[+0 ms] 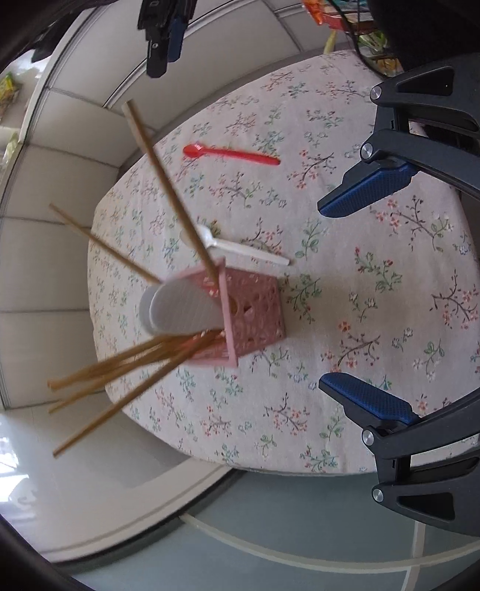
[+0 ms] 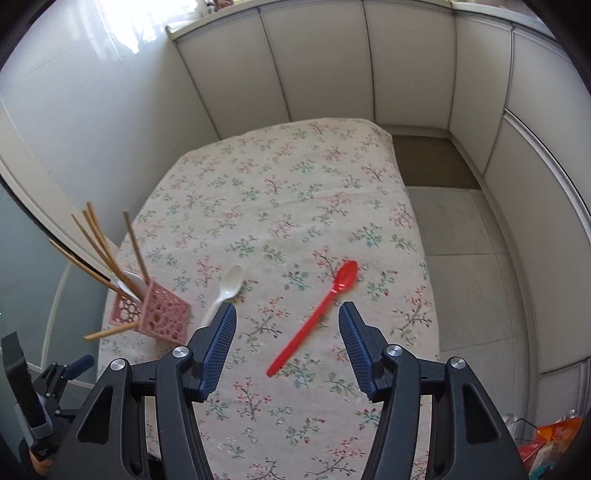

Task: Organize utensils
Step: 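Lower left tool onto the white plastic spoon and close on it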

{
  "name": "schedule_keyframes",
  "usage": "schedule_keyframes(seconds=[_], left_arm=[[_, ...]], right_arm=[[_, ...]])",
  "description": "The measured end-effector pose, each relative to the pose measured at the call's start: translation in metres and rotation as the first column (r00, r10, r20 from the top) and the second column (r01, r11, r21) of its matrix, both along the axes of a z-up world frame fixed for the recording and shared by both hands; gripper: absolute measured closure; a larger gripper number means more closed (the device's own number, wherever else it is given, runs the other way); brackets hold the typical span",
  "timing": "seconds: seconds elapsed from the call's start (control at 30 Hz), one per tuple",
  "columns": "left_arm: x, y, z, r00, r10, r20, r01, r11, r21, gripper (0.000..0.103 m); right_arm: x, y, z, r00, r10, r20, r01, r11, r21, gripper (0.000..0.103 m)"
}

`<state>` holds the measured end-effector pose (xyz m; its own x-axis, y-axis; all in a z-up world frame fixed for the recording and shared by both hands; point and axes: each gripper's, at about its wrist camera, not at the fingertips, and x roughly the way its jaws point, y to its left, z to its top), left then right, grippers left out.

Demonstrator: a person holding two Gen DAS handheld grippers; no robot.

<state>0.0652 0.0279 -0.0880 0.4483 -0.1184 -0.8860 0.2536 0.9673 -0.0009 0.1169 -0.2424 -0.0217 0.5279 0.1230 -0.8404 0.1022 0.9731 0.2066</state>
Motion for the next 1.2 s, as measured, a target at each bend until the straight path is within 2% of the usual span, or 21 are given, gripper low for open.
schedule_keyframes(seconds=[0.17, 0.27, 0.57, 0.83, 1.03, 1.13, 1.2], left_arm=[[-0.005, -0.049, -0.016, 0.992, -0.118, -0.053, 0.120, 0.992, 0.040, 0.016], [-0.004, -0.074, -0.024, 0.984, -0.157, -0.082, 0.162, 0.985, 0.060, 0.016], [0.026, -0.122, -0.049, 0.975, -0.164, -0.149, 0.182, 0.976, 0.116, 0.016], [0.048, -0.153, -0.051, 0.974, -0.192, -0.124, 0.211, 0.963, 0.169, 0.018], [0.065, -0.176, -0.039, 0.969, -0.225, -0.099, 0.240, 0.955, 0.176, 0.032], [0.083, -0.184, -0.034, 0.975, -0.209, -0.077, 0.220, 0.957, 0.189, 0.050], [0.098, -0.186, -0.034, 0.979, -0.188, -0.076, 0.200, 0.960, 0.198, 0.056]], right_arm=[[-0.007, -0.034, -0.026, 0.996, -0.043, -0.084, 0.043, 0.999, -0.007, 0.042], [-0.011, -0.049, -0.038, 0.991, -0.053, -0.120, 0.050, 0.998, -0.027, 0.042], [-0.014, -0.088, -0.059, 0.980, -0.089, -0.179, 0.082, 0.996, -0.047, 0.041], [-0.015, -0.100, -0.058, 0.979, -0.105, -0.176, 0.096, 0.994, -0.058, 0.039], [-0.016, -0.107, -0.060, 0.975, -0.124, -0.183, 0.120, 0.992, -0.032, 0.038], [-0.014, -0.109, -0.065, 0.972, -0.127, -0.197, 0.129, 0.992, -0.003, 0.038], [-0.011, -0.111, -0.070, 0.968, -0.133, -0.214, 0.138, 0.990, 0.010, 0.038]])
